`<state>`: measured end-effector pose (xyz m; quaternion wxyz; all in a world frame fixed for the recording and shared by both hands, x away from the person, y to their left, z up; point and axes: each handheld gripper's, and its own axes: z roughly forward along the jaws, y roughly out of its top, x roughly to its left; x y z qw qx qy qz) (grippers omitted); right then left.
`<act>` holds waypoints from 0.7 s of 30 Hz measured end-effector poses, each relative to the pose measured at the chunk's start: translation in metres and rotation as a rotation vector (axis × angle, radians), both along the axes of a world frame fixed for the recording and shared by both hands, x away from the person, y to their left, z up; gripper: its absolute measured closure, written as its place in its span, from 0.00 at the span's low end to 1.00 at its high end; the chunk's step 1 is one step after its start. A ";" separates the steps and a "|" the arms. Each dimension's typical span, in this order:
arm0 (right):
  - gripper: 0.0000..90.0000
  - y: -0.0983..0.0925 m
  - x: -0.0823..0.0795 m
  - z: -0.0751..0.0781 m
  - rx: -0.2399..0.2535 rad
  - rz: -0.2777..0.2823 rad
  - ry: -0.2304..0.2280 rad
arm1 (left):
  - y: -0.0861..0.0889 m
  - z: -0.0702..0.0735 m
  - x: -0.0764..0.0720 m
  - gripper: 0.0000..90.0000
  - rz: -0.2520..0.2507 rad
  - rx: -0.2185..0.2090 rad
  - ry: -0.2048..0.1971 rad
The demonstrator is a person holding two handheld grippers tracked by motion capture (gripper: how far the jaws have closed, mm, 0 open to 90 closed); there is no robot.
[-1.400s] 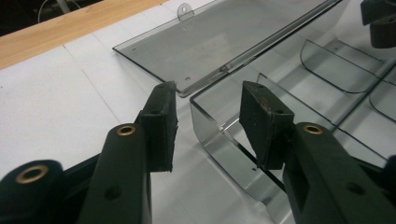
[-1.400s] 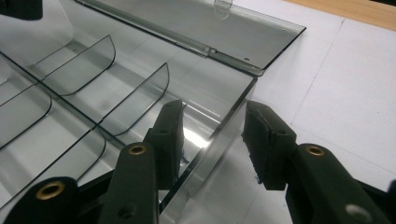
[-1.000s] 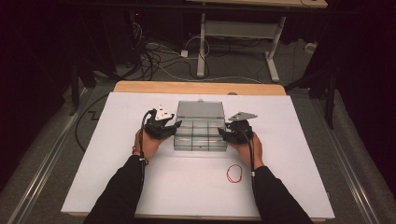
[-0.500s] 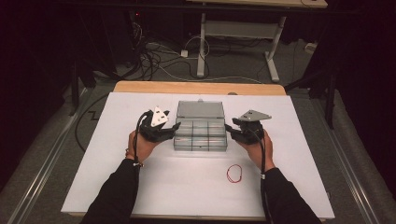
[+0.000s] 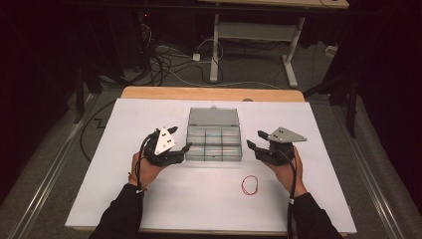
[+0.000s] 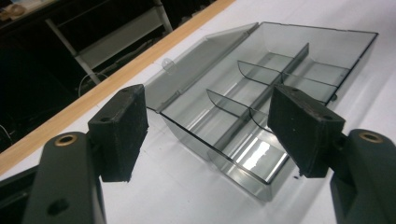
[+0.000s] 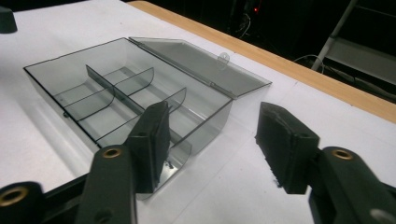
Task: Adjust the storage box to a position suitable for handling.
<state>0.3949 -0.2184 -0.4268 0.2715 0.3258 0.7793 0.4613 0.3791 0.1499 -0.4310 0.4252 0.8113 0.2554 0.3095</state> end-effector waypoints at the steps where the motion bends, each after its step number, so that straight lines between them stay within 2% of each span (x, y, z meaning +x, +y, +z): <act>1: 0.46 -0.001 -0.002 -0.001 0.003 -0.002 -0.003 | 0.001 0.001 -0.002 0.30 -0.003 -0.005 -0.005; 4: 0.42 -0.007 -0.011 -0.002 0.020 0.004 -0.013 | 0.003 0.003 -0.008 0.30 -0.019 -0.023 -0.002; 8: 0.37 -0.011 -0.020 0.001 -0.005 0.019 -0.017 | 0.002 0.001 -0.015 0.28 -0.040 -0.011 0.001; 11: 0.36 -0.014 -0.027 0.002 -0.004 0.032 -0.011 | -0.001 -0.002 -0.021 0.28 -0.060 0.011 0.007; 16: 0.36 -0.015 -0.041 0.002 -0.048 0.044 -0.002 | -0.001 -0.006 -0.032 0.28 -0.096 0.039 0.003; 18: 0.38 -0.016 -0.046 -0.001 -0.055 0.060 0.015 | 0.000 -0.007 -0.036 0.28 -0.103 0.042 0.003; 21: 0.39 -0.015 -0.052 -0.006 -0.093 0.069 0.036 | 0.002 -0.009 -0.041 0.28 -0.115 0.042 0.005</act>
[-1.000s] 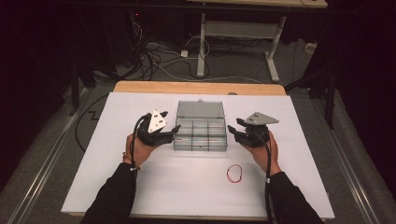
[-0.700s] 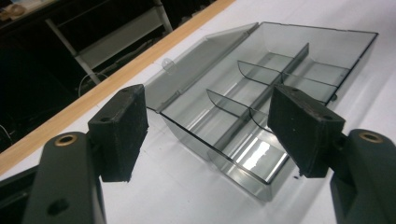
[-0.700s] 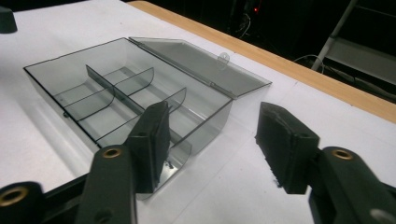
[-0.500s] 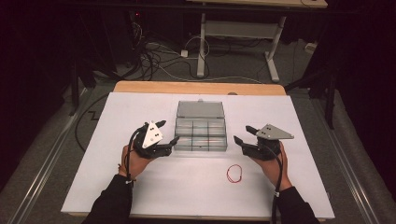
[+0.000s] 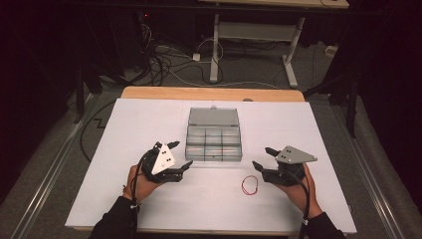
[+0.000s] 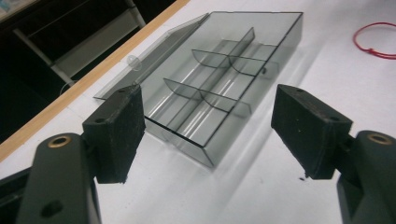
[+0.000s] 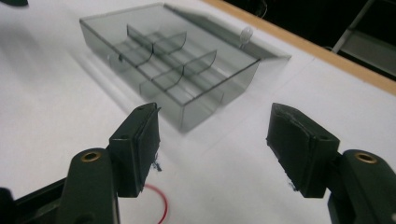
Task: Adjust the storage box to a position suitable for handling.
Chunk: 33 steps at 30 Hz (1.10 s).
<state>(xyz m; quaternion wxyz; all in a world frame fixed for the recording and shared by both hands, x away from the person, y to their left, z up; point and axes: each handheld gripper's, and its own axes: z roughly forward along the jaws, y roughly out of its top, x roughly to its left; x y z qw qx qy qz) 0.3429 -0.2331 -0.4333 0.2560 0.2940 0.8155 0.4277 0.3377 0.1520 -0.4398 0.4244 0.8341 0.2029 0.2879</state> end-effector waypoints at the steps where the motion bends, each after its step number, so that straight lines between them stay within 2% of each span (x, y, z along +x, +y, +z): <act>1: 0.40 0.000 -0.001 -0.001 -0.008 0.006 0.005 | 0.001 -0.001 -0.002 0.28 -0.001 -0.002 0.001; 4: 0.41 -0.002 -0.007 -0.008 -0.003 0.011 0.046 | 0.005 -0.003 -0.007 0.26 0.000 0.001 0.006; 8: 0.43 -0.004 -0.017 -0.017 -0.025 0.024 0.085 | 0.012 -0.008 -0.017 0.25 -0.008 0.003 0.010; 10: 0.43 -0.005 -0.022 -0.021 -0.033 0.024 0.111 | 0.016 -0.010 -0.022 0.22 -0.003 -0.008 0.014; 13: 0.43 -0.005 -0.029 -0.026 -0.042 0.032 0.138 | 0.023 -0.014 -0.029 0.22 -0.001 -0.019 0.014; 19: 0.50 0.001 -0.037 -0.034 -0.073 0.032 0.197 | 0.032 -0.022 -0.042 0.21 0.005 0.007 0.028; 22: 0.57 0.003 -0.036 -0.038 -0.080 0.013 0.222 | 0.037 -0.026 -0.048 0.21 0.010 0.006 0.039; 26: 0.67 0.008 -0.035 -0.040 -0.117 -0.009 0.230 | 0.042 -0.030 -0.054 0.21 0.013 0.007 0.058; 28: 0.78 0.010 -0.034 -0.041 -0.127 0.015 0.239 | 0.043 -0.030 -0.055 0.21 0.015 0.015 0.058; 31: 0.80 0.011 -0.034 -0.041 -0.127 0.018 0.243 | 0.043 -0.030 -0.055 0.21 0.014 0.000 0.066; 33: 0.84 0.010 -0.032 -0.041 -0.116 0.014 0.257 | 0.043 -0.031 -0.056 0.21 0.009 0.025 0.061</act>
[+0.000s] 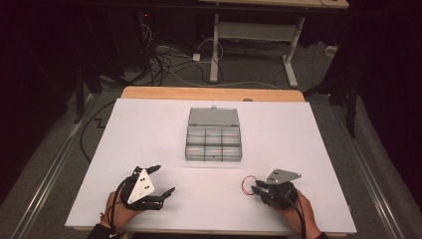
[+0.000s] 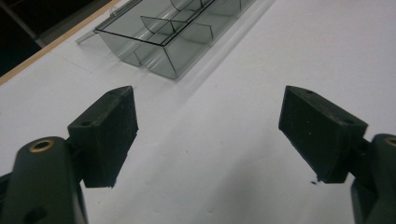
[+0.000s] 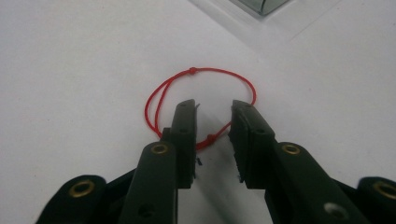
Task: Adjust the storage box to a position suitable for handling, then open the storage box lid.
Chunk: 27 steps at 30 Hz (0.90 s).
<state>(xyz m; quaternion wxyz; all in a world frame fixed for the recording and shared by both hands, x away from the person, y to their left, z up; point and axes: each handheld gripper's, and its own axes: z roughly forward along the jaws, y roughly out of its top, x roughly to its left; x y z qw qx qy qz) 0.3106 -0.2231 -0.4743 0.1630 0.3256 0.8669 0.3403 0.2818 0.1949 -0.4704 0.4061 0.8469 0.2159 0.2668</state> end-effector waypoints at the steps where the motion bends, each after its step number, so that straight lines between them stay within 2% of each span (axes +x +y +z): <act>1: 0.86 0.000 0.001 0.000 0.003 -0.004 0.001 | -0.002 -0.002 -0.002 0.21 0.010 -0.034 0.021; 2: 0.88 0.000 0.001 0.000 0.003 -0.006 0.003 | 0.000 0.000 0.000 0.21 0.000 -0.003 0.006; 4: 0.93 0.000 0.001 0.000 0.001 -0.007 -0.001 | 0.001 0.000 -0.001 0.21 0.002 -0.008 0.005; 5: 0.97 0.001 0.001 0.000 -0.001 -0.006 -0.003 | -0.001 -0.001 -0.002 0.21 0.009 -0.033 0.020; 6: 0.98 0.001 0.001 0.000 -0.003 -0.004 -0.005 | -0.001 -0.002 -0.002 0.21 0.009 -0.033 0.020; 11: 0.98 0.000 0.001 0.000 0.002 -0.003 -0.012 | -0.004 -0.004 -0.002 0.21 0.005 -0.047 0.040; 12: 0.98 0.000 0.001 0.001 -0.004 -0.004 -0.019 | -0.002 -0.002 0.000 0.21 -0.009 0.006 0.012; 13: 0.98 -0.001 0.001 0.002 -0.003 -0.005 -0.031 | -0.005 -0.005 -0.003 0.21 0.004 -0.039 0.039; 14: 0.98 -0.002 0.001 0.003 0.000 -0.005 -0.042 | -0.005 -0.005 -0.003 0.21 0.006 -0.042 0.038; 15: 0.98 -0.003 0.000 0.005 0.006 -0.007 -0.051 | -0.002 -0.002 -0.001 0.21 -0.008 -0.001 0.013; 16: 0.98 -0.004 -0.001 0.006 0.012 -0.012 -0.063 | -0.003 -0.003 -0.002 0.21 0.001 -0.042 0.035; 17: 0.98 -0.005 -0.001 0.008 0.013 -0.014 -0.072 | -0.003 -0.003 -0.002 0.21 0.004 -0.036 0.028; 18: 0.98 -0.006 -0.002 0.010 0.023 -0.018 -0.084 | -0.001 0.000 0.000 0.21 -0.004 -0.003 0.007; 19: 0.98 -0.007 -0.003 0.011 0.022 -0.022 -0.095 | -0.003 -0.001 -0.001 0.21 0.000 -0.027 0.020; 20: 0.98 -0.008 -0.004 0.013 0.021 -0.025 -0.112 | -0.002 0.001 0.001 0.21 -0.007 -0.002 0.005; 24: 0.98 -0.011 -0.007 0.017 0.033 -0.022 -0.148 | -0.005 0.000 0.000 0.21 -0.011 -0.009 0.010; 26: 0.98 -0.011 -0.010 0.018 0.024 -0.032 -0.177 | -0.006 0.000 0.001 0.21 -0.015 0.009 0.004; 27: 0.98 -0.011 -0.011 0.018 0.010 -0.028 -0.195 | -0.007 0.000 0.001 0.21 -0.018 0.004 0.006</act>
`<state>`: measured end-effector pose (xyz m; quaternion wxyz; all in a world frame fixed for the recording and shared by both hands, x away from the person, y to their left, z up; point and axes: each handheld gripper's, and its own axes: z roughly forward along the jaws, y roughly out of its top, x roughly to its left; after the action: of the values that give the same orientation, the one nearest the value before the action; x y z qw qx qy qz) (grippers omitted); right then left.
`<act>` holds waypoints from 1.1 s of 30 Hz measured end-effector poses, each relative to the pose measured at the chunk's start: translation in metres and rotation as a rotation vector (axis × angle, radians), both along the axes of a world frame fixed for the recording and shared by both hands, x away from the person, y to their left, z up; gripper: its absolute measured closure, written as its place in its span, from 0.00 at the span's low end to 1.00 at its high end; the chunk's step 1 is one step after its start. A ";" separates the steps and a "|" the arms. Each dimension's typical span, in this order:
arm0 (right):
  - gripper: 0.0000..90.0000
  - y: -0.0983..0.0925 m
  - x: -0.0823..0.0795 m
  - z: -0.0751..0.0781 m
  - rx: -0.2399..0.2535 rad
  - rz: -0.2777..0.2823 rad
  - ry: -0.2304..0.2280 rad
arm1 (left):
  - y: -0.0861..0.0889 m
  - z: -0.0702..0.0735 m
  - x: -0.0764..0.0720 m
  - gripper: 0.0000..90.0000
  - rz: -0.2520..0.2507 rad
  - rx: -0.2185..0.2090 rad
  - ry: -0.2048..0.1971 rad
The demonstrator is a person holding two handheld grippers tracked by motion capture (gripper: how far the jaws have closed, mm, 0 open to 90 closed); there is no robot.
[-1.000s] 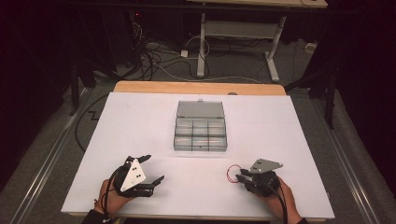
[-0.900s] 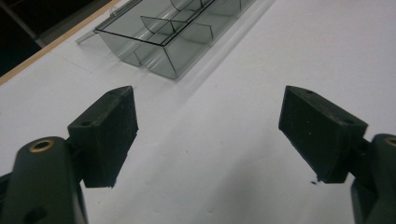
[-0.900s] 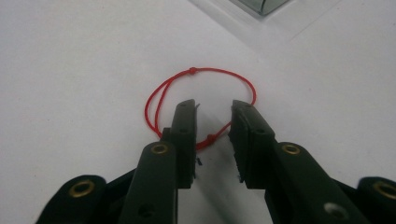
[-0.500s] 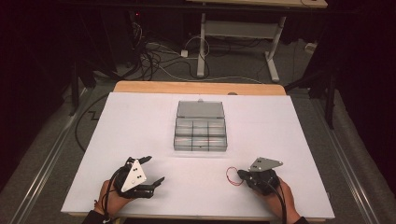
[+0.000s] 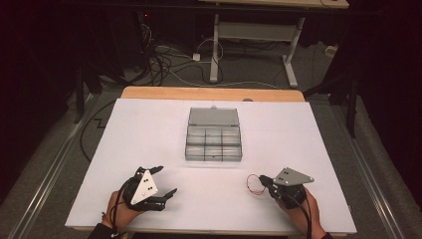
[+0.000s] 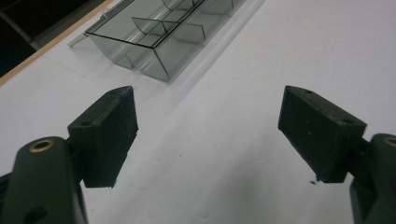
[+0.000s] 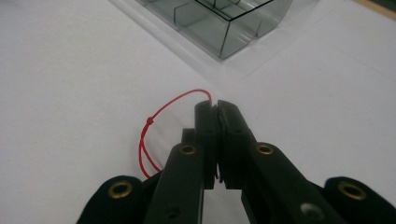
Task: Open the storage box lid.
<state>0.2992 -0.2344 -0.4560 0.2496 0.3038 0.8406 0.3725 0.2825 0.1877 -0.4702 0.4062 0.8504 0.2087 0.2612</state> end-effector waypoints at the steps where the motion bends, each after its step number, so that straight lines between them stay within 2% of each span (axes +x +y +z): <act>1: 0.98 0.000 -0.001 0.001 -0.007 0.001 -0.015 | 0.000 0.000 0.000 0.21 -0.002 0.006 -0.010; 4: 0.98 -0.002 -0.003 0.006 0.013 -0.009 -0.046 | -0.002 -0.002 -0.001 0.21 0.001 -0.010 0.006; 9: 0.98 -0.006 -0.003 0.012 0.034 -0.012 -0.087 | -0.001 -0.003 -0.001 0.22 0.004 -0.019 0.007; 10: 0.98 -0.007 -0.003 0.014 0.033 -0.016 -0.102 | 0.001 -0.001 0.000 0.22 0.002 0.008 -0.007; 11: 0.98 -0.008 -0.003 0.016 0.034 -0.023 -0.115 | 0.002 -0.001 0.000 0.22 0.006 0.011 -0.011; 13: 0.98 -0.010 -0.004 0.019 0.047 -0.023 -0.130 | 0.002 -0.001 0.000 0.22 0.009 0.013 -0.012; 14: 0.98 -0.011 -0.004 0.021 0.050 -0.029 -0.140 | 0.001 -0.003 -0.002 0.22 0.017 -0.017 0.003; 15: 0.98 -0.012 -0.004 0.022 0.055 -0.030 -0.145 | 0.002 -0.001 -0.001 0.22 0.009 0.007 -0.009; 18: 0.98 -0.015 -0.005 0.025 0.066 -0.036 -0.165 | 0.002 -0.001 -0.001 0.22 0.010 0.010 -0.014; 21: 0.98 -0.016 -0.005 0.027 0.075 -0.042 -0.178 | 0.002 -0.001 -0.001 0.22 0.011 0.011 -0.012; 22: 0.98 -0.016 -0.005 0.028 0.081 -0.043 -0.182 | 0.001 -0.003 -0.002 0.22 0.020 -0.019 0.002; 23: 0.98 -0.017 -0.005 0.029 0.083 -0.044 -0.185 | 0.002 -0.001 -0.001 0.22 0.011 0.010 -0.010; 25: 0.98 -0.017 -0.005 0.030 0.087 -0.044 -0.188 | 0.003 -0.001 -0.001 0.22 0.013 0.015 -0.015; 27: 0.98 -0.017 -0.004 0.030 0.090 -0.044 -0.191 | 0.003 -0.001 -0.001 0.22 0.012 0.007 -0.004; 28: 0.98 -0.017 -0.004 0.030 0.091 -0.042 -0.190 | 0.002 -0.003 -0.002 0.22 0.021 -0.023 0.014; 29: 0.98 -0.017 -0.004 0.030 0.091 -0.042 -0.194 | 0.002 -0.003 -0.002 0.22 0.021 -0.024 0.011; 30: 0.98 -0.017 -0.003 0.031 0.091 -0.044 -0.197 | 0.002 -0.002 -0.002 0.22 0.019 -0.017 0.012; 31: 0.98 -0.017 -0.003 0.032 0.098 -0.041 -0.197 | 0.003 -0.001 -0.001 0.22 0.012 0.008 -0.005; 32: 0.98 -0.017 -0.002 0.033 0.103 -0.043 -0.199 | 0.002 -0.003 -0.002 0.22 0.020 -0.024 0.015; 33: 0.98 -0.017 -0.002 0.034 0.101 -0.045 -0.207 | 0.003 -0.001 -0.001 0.22 0.012 0.007 -0.003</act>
<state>0.2972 -0.2511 -0.4224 0.3277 0.2946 0.7835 0.4381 0.2818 0.1910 -0.4714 0.4019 0.8501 0.2125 0.2657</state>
